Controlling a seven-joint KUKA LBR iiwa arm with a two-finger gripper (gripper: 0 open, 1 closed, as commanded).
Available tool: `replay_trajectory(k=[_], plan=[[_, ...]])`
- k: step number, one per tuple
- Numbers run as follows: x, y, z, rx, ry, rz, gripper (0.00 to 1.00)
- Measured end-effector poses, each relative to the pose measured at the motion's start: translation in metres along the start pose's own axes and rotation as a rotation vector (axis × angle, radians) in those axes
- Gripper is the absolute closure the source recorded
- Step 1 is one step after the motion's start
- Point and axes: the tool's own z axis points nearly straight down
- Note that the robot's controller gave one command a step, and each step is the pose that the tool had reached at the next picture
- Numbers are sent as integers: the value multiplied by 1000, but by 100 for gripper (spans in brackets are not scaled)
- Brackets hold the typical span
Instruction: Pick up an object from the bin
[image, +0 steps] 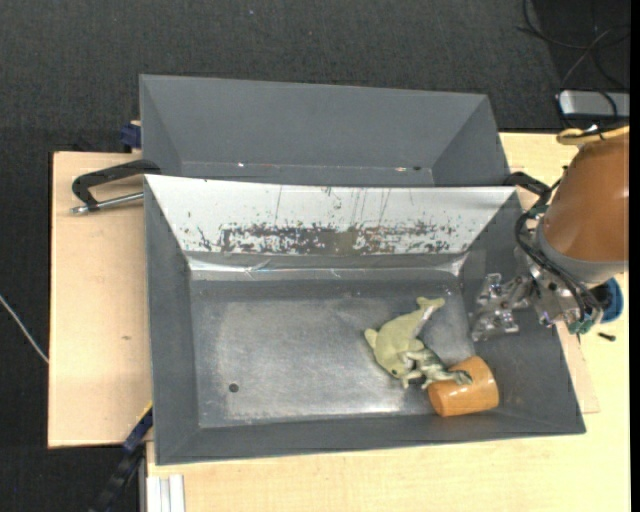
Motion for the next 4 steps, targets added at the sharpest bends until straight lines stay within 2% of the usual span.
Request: replay_trajectory(k=[1,2,3,4], plan=[[0,2,1,-3,1,-2,0],[-31,54,55,-7,9,64,0],[-37,62,98,-4,2,-86,0],[-36,62,98,-4,6,-86,100]])
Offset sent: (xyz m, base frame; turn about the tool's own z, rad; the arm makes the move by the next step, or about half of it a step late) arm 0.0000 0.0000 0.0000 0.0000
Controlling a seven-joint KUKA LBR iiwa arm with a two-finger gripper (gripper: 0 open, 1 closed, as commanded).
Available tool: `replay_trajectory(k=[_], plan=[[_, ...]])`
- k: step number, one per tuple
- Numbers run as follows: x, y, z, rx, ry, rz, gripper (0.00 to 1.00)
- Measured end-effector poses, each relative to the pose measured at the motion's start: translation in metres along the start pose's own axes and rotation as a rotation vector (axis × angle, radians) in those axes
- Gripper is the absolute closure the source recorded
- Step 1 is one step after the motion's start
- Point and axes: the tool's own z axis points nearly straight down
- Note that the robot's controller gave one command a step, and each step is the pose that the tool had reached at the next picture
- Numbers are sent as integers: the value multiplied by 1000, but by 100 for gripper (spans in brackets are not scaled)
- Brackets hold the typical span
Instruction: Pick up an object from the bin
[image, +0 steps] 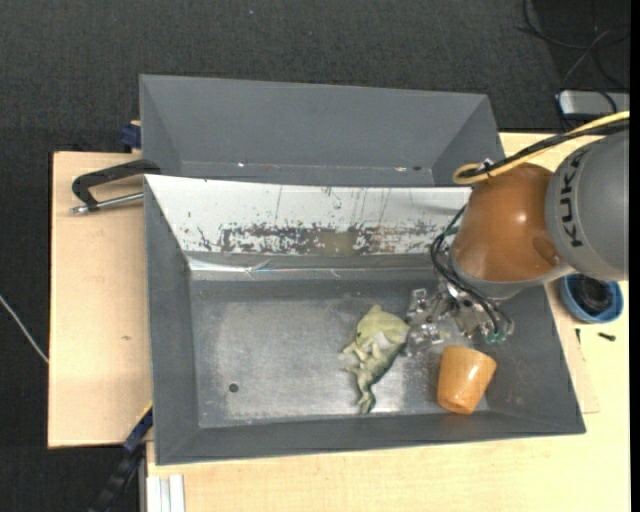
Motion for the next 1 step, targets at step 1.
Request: replay_trajectory(k=[1], plan=[[11,-43,-151,5,-12,72,100]])
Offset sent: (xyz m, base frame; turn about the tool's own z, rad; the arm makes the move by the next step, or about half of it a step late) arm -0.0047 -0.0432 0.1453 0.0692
